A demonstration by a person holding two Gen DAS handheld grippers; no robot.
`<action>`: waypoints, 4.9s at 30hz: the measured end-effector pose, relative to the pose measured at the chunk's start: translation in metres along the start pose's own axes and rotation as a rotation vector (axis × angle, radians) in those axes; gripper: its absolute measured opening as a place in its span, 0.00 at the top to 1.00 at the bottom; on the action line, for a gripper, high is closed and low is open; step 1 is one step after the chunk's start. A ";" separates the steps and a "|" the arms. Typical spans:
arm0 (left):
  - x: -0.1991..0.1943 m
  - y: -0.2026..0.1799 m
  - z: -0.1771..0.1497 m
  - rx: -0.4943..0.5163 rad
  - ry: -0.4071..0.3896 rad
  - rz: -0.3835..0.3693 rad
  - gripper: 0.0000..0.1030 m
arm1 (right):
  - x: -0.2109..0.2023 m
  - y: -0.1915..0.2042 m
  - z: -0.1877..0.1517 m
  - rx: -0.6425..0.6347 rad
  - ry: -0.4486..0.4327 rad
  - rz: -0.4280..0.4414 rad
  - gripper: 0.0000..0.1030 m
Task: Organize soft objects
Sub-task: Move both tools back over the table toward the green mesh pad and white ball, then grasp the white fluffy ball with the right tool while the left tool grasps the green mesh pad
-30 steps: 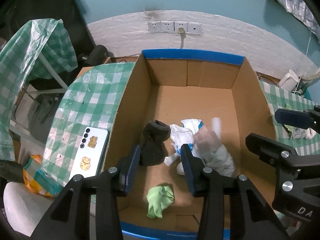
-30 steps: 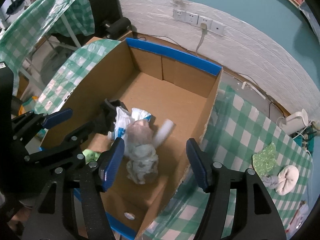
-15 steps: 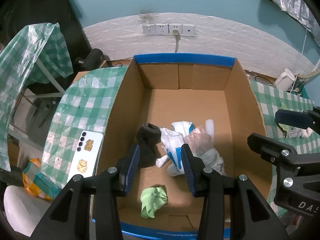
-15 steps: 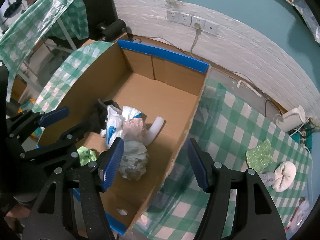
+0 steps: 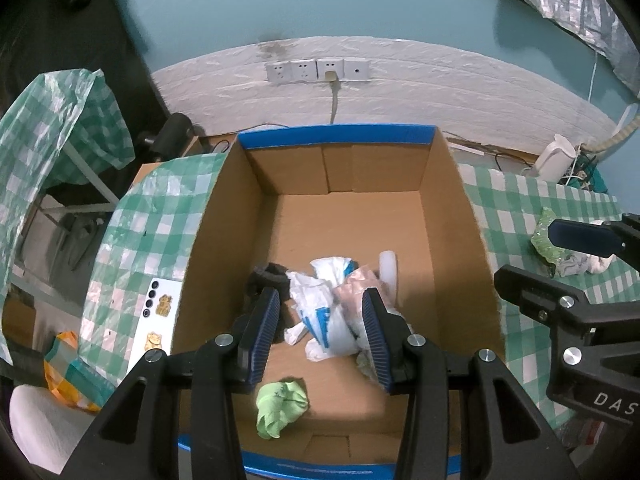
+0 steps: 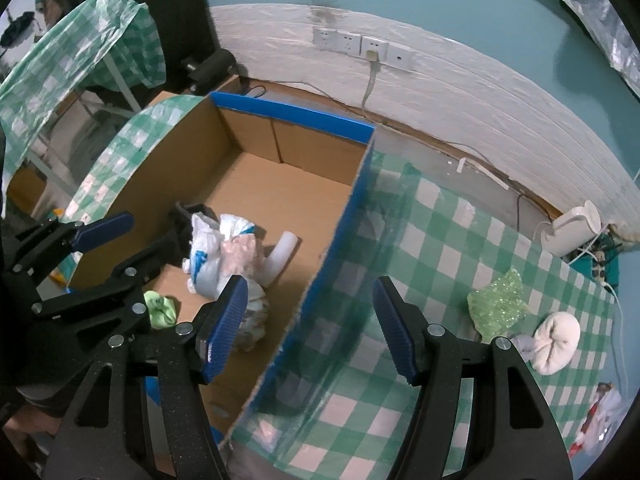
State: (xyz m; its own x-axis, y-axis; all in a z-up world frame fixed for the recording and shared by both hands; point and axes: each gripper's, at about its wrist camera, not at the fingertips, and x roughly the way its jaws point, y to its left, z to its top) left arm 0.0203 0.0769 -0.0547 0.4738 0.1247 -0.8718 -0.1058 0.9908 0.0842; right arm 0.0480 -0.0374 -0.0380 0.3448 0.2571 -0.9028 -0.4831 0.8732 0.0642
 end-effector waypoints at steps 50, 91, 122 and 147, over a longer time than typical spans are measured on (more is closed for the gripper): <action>-0.011 -0.141 0.020 0.202 -0.016 -0.093 0.48 | -0.037 -0.152 -0.073 0.236 -0.013 -0.140 0.36; 0.107 -0.253 0.041 0.147 0.226 -0.251 0.38 | -0.001 -0.302 -0.124 0.435 0.088 -0.289 0.36; 0.148 -0.281 0.050 0.117 0.275 -0.297 0.28 | 0.073 -0.337 -0.124 0.486 0.192 -0.259 0.30; 0.128 -0.286 0.039 0.182 0.179 -0.309 0.93 | 0.055 -0.320 -0.123 0.486 0.157 -0.242 0.45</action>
State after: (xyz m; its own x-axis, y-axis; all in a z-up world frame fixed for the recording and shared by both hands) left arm 0.1453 -0.1886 -0.1710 0.2979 -0.1755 -0.9383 0.1817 0.9754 -0.1247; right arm 0.1219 -0.3536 -0.1603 0.2582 -0.0060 -0.9661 0.0333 0.9994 0.0027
